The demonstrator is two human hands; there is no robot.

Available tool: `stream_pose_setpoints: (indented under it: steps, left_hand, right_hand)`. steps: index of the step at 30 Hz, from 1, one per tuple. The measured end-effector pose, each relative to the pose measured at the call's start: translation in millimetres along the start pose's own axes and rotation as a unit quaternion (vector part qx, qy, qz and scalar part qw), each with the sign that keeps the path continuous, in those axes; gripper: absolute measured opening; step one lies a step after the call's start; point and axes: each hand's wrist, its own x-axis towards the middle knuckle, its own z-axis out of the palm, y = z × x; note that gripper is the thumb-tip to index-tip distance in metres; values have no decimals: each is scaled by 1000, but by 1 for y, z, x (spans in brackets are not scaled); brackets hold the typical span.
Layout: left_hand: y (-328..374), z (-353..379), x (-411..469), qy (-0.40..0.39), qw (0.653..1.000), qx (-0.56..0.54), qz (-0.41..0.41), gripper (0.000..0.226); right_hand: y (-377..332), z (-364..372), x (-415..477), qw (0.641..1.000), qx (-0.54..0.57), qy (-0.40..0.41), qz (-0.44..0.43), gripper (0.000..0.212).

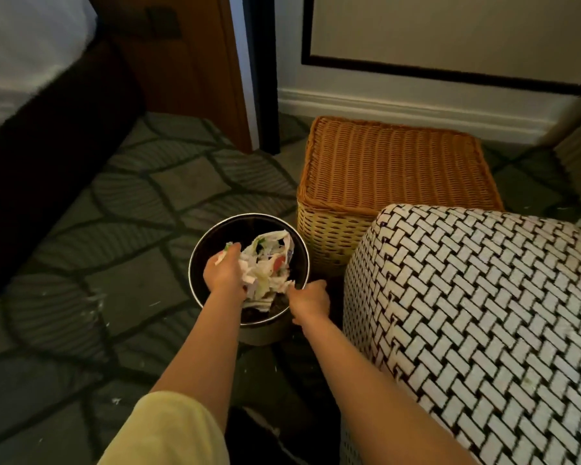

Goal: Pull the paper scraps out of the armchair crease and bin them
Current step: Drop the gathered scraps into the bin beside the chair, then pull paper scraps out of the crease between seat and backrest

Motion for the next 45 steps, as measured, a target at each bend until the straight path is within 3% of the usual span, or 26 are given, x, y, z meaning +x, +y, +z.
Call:
stream_pose_setpoints:
  steps: [7, 15, 23, 26, 30, 33, 36, 42, 45]
  left_hand:
    - [-25, -6, 22, -15, 999, 17, -27, 54]
    - [-26, -17, -1, -37, 998, 12, -46, 38]
    - [-49, -19, -4, -18, 997, 31, -73, 19]
    - [-45, -17, -3, -16, 996, 39, -84, 32]
    - [-42, -16, -6, -70, 986, 77, -133, 53]
    - [-45, -18, -11, -75, 980, 114, -146, 52]
    - [-49, -17, -14, -68, 978, 137, -138, 54]
    - [-50, -11, -36, -80, 969, 179, -148, 52]
    - [-46, -8, -51, -64, 967, 215, -116, 63]
  right_hand:
    - [11, 10, 7, 998, -55, -8, -8, 48]
    - [9, 2, -11, 995, -79, 57, -20, 65]
    - [24, 2, -19, 994, -61, 91, -25, 58]
    - [31, 1, -22, 993, -71, 91, -15, 56]
    - [32, -4, -20, 991, -89, 100, -22, 50]
    - [40, -17, -24, 981, -142, 128, -14, 42]
    - [51, -20, -34, 969, -202, 141, 2, 46]
    - [40, -32, -53, 961, -269, 70, 11, 65]
    - [18, -45, -71, 962, -271, 33, -25, 67]
